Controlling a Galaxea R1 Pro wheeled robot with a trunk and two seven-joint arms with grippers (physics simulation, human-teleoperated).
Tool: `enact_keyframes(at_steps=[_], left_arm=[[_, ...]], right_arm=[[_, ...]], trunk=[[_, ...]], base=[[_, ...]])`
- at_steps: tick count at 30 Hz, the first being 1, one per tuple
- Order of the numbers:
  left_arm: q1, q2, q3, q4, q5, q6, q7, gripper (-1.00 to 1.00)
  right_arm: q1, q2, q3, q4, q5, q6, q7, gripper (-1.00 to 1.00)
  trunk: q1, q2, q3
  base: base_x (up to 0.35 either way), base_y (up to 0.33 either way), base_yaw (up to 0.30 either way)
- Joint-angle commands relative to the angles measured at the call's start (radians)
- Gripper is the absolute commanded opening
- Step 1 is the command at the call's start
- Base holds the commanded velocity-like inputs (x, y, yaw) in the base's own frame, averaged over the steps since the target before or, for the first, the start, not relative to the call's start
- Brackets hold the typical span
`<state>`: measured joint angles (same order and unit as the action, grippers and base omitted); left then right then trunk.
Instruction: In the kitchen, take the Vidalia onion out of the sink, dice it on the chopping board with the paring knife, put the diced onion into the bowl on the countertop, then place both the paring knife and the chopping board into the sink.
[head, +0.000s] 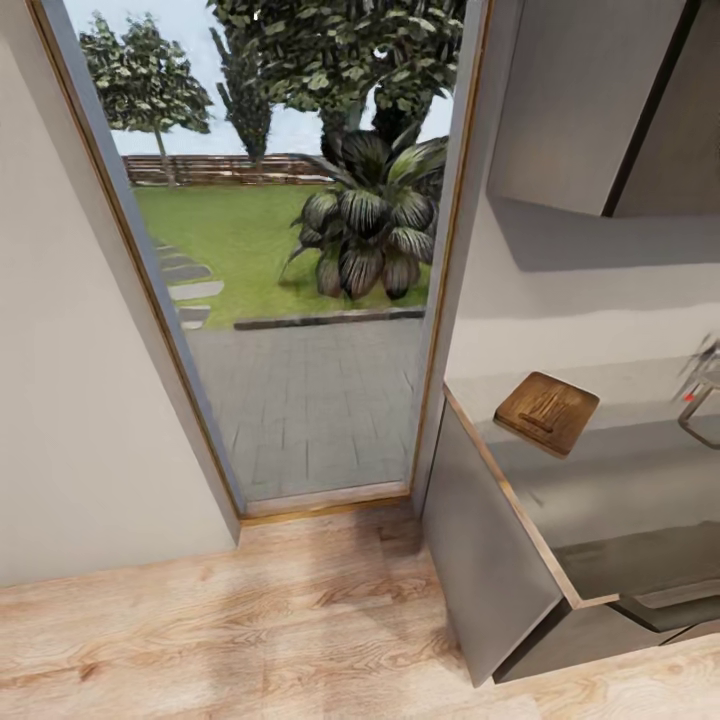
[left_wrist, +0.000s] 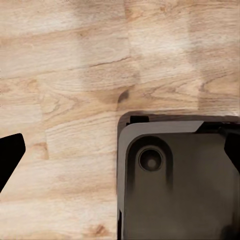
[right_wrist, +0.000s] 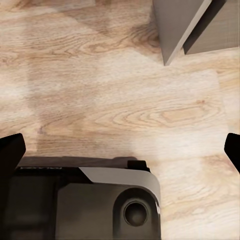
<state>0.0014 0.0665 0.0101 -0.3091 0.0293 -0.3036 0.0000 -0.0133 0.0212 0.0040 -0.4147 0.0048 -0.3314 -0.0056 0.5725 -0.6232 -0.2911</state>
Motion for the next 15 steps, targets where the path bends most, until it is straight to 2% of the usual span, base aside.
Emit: enact_keyframes(at_steps=[1, 15], left_arm=[[0.000, 0.000, 0.001, -0.001, 0.003, -0.002, 0.000, 1.00], [0.000, 0.000, 0.001, -0.001, 0.003, -0.002, 0.000, 1.00]], right_arm=[[-0.001, 0.000, 0.000, 0.001, 0.001, -0.003, -0.001, 1.00], [-0.001, -0.001, 0.001, 0.001, 0.001, -0.003, -0.001, 1.00]], trunk=[[-0.004, 0.006, 0.002], [-0.057, 0.104, 0.046]], base=[[0.000, 0.000, 0.000], [0.000, 0.000, 0.000]])
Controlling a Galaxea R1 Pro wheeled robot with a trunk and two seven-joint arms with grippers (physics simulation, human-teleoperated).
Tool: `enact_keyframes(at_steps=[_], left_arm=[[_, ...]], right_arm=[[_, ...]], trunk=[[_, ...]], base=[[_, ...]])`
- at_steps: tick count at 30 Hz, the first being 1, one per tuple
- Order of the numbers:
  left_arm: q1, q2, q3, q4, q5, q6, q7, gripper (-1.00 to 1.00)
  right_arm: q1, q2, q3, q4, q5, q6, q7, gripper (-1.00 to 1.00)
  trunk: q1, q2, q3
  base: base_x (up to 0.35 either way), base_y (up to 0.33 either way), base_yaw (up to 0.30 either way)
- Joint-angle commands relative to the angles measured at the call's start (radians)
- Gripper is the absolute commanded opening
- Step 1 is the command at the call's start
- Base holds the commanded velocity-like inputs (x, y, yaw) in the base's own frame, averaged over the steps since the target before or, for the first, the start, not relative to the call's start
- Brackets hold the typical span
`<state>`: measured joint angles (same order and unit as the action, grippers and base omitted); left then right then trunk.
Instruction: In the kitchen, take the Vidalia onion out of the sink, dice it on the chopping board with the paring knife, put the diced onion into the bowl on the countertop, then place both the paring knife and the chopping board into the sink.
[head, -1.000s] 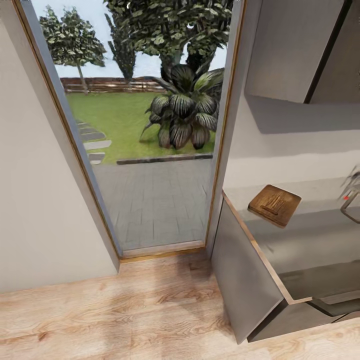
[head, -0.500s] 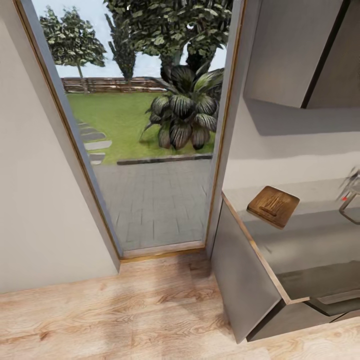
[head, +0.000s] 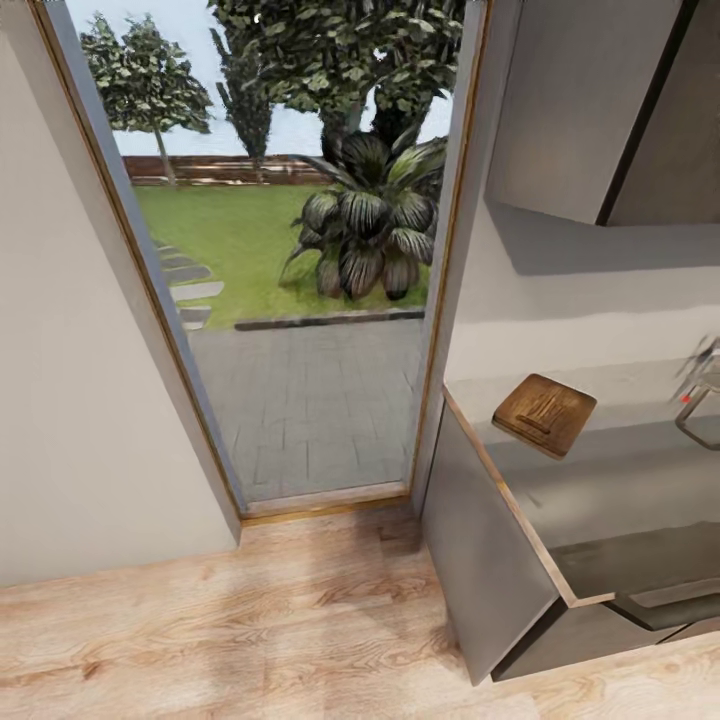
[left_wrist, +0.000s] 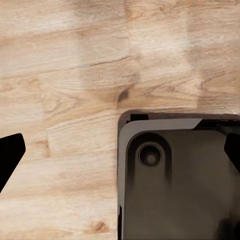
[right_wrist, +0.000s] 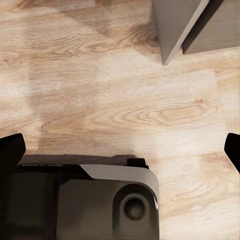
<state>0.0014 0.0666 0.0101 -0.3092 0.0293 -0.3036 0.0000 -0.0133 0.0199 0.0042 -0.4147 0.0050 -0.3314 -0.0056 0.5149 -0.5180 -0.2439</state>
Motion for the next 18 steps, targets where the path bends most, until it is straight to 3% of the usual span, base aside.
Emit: enact_keyframes(at_steps=[1, 18], left_arm=[[0.000, 0.000, 0.001, -0.001, 0.003, -0.002, 0.000, 1.00], [0.000, 0.000, 0.001, -0.001, 0.003, -0.002, 0.000, 1.00]], right_arm=[[-0.001, 0.000, 0.000, 0.001, 0.000, -0.003, -0.001, 1.00], [-0.001, -0.003, 0.000, 0.001, 0.001, -0.003, 0.001, 1.00]], trunk=[[-0.004, 0.006, 0.002], [-0.065, 0.118, 0.052]], base=[[0.000, 0.000, 0.000], [0.000, 0.000, 0.000]])
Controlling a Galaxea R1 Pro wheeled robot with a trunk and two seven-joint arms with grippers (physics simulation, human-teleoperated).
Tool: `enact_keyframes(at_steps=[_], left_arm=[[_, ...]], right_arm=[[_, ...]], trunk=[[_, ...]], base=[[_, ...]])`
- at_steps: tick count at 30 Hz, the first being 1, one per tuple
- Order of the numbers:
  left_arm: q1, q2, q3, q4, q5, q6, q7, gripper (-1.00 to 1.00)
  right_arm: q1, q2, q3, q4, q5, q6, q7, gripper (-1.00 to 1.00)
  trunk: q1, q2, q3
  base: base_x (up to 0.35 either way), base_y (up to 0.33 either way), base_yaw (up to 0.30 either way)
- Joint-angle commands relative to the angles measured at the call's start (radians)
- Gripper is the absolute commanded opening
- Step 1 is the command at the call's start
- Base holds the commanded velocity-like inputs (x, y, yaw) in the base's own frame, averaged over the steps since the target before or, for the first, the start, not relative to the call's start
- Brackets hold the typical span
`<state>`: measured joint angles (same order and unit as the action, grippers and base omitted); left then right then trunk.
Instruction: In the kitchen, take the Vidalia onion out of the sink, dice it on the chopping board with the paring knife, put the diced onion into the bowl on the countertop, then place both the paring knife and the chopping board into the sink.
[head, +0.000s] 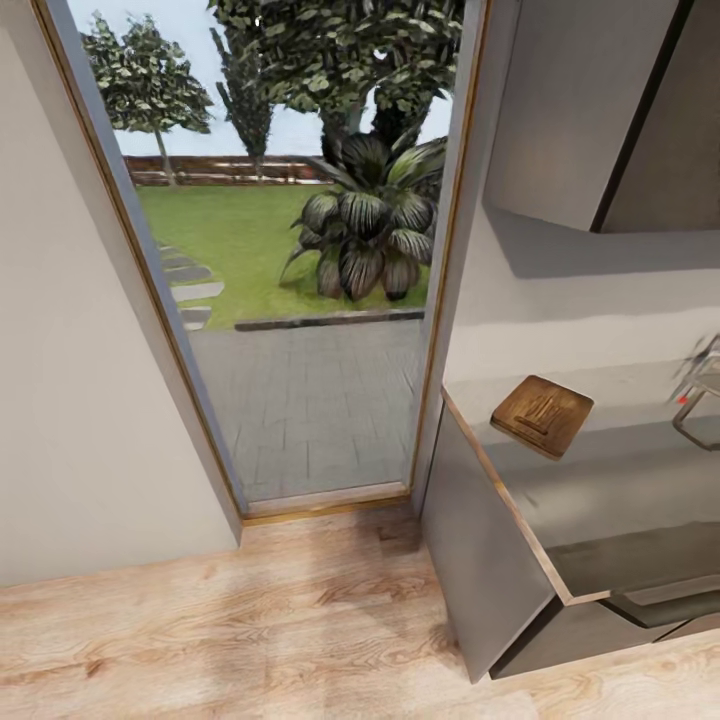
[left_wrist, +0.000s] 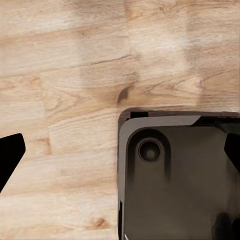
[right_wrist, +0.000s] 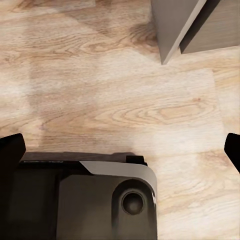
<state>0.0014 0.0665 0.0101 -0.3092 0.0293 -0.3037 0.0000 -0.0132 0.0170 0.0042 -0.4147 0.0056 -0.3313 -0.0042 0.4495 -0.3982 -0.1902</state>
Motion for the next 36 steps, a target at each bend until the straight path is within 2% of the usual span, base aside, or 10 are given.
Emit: enact_keyframes(at_steps=[1, 19, 36], left_arm=[[0.000, 0.000, 0.001, -0.001, 0.003, -0.002, 0.000, 1.00], [0.000, 0.001, 0.001, -0.001, 0.003, -0.003, 0.000, 1.00], [0.000, 0.001, 0.001, -0.001, 0.003, -0.003, 0.000, 1.00]], right_arm=[[-0.001, -0.001, 0.000, 0.001, 0.000, -0.003, 0.000, 1.00], [-0.001, -0.007, 0.000, 0.010, 0.003, -0.041, 0.002, 1.00], [-0.001, -0.004, 0.000, 0.013, 0.002, -0.045, 0.000, 1.00]], trunk=[[0.001, -0.002, -0.002], [0.001, -0.002, -0.002], [0.001, -0.002, -0.002]], base=[[0.000, 0.000, 0.000], [0.000, 0.000, 0.000], [0.000, 0.000, 0.000]])
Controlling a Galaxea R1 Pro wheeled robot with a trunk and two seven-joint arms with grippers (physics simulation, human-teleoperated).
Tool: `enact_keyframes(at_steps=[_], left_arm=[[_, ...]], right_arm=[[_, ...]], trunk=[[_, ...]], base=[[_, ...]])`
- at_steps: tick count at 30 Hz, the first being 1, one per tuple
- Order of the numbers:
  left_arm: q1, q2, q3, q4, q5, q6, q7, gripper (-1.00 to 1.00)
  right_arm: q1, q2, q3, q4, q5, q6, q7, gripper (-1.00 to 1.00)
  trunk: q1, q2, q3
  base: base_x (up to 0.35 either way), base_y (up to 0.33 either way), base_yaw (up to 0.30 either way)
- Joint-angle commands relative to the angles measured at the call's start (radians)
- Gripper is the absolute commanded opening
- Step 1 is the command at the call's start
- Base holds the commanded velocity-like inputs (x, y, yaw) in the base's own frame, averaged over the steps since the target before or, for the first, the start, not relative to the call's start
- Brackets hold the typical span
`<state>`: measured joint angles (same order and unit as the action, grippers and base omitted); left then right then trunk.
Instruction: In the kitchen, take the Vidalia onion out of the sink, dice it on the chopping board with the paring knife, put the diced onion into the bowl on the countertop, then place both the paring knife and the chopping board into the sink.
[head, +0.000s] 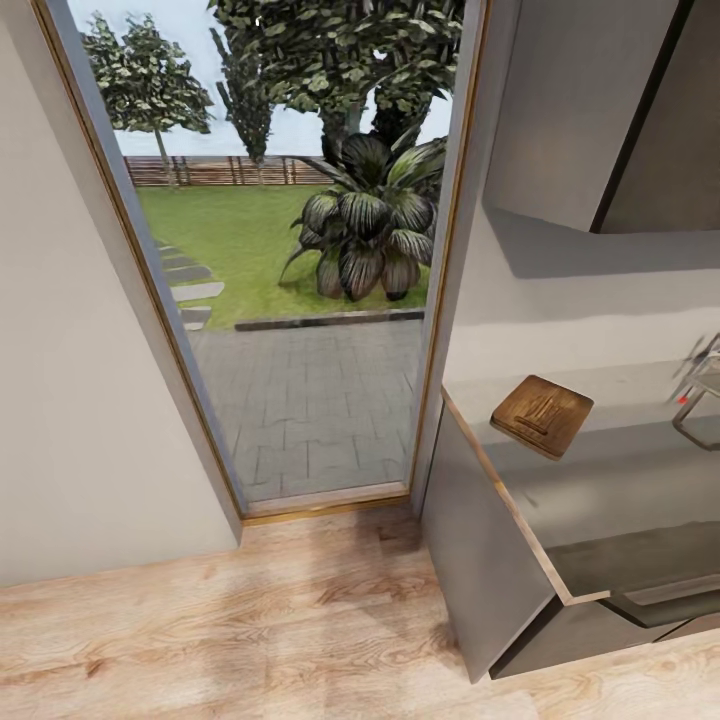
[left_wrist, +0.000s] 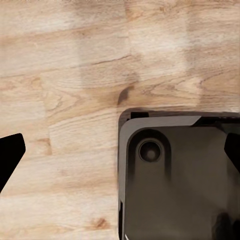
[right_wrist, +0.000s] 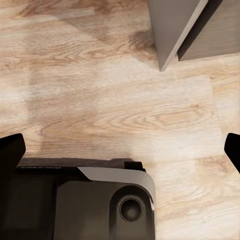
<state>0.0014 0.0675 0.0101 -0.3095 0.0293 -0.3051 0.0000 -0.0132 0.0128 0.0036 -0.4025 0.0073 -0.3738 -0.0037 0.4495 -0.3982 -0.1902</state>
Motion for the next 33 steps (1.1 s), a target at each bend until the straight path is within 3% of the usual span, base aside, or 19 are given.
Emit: enact_keyframes(at_steps=[1, 33], left_arm=[[0.000, 0.000, 0.001, -0.001, 0.003, -0.002, 0.000, 1.00], [0.000, 0.000, 0.001, -0.001, 0.003, -0.002, 0.000, 1.00]], right_arm=[[-0.001, 0.000, 0.000, 0.001, 0.001, -0.003, 0.000, 1.00], [-0.001, 0.001, 0.001, 0.001, 0.000, -0.005, -0.001, 1.00]], trunk=[[0.001, -0.002, -0.002], [0.001, -0.002, 0.043]], base=[[0.000, 0.000, 0.000], [0.000, 0.000, 0.000]])
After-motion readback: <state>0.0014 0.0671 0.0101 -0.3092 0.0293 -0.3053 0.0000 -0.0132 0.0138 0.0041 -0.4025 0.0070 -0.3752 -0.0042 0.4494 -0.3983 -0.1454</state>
